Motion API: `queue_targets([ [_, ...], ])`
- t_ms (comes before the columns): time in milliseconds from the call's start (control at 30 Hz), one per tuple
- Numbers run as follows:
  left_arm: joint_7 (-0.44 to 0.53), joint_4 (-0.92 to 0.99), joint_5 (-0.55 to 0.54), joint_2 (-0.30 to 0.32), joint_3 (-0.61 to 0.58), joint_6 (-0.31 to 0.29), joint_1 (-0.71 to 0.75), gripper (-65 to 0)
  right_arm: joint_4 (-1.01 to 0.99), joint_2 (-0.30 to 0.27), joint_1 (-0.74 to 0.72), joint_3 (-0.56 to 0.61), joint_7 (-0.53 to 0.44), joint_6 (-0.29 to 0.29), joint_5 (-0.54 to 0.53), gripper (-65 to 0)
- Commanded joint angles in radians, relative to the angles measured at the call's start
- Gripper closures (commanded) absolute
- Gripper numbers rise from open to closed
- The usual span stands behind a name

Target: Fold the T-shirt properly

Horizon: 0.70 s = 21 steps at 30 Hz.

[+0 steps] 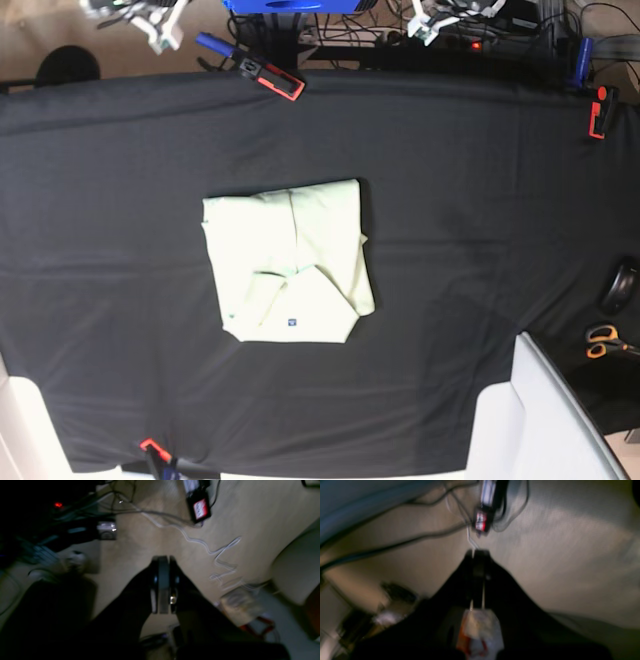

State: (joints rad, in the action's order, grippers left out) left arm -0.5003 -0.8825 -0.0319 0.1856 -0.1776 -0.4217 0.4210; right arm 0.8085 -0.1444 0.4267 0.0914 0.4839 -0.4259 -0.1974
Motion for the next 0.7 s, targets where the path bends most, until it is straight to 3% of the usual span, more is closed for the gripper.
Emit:
queue_targets([
  [0,0.012,0.053,0.002,0.005,0.002,-0.003,-0.03,0.0,-0.1,-0.001,-0.025,0.021,-0.03,-0.009,0.006,-0.6],
  [67,0.056,0.196,0.002,0.005,-0.026,-0.003,-0.109,0.0,-0.361,0.001,-0.122,0.072,-0.178,-0.008,0.006,-0.7],
  [167,0.162,0.415,0.002,0.009,-0.182,-0.003,-0.222,0.0,-0.694,0.006,-0.248,0.133,-0.462,-0.008,0.005,-0.9],
  [267,0.325,0.598,-0.003,-0.011,-0.357,-0.003,-0.304,0.0,-0.809,0.024,-0.289,0.164,-0.699,-0.008,0.005,-0.9],
  [333,0.397,0.672,-0.003,-0.033,-0.445,-0.003,-0.331,0.0,-0.809,0.022,-0.289,0.169,-0.788,-0.008,0.005,-0.9],
  [667,0.406,0.698,-0.009,-0.059,-0.483,-0.003,-0.324,0.0,-0.809,-0.056,-0.291,0.17,-0.736,-0.008,0.006,-0.9],
])
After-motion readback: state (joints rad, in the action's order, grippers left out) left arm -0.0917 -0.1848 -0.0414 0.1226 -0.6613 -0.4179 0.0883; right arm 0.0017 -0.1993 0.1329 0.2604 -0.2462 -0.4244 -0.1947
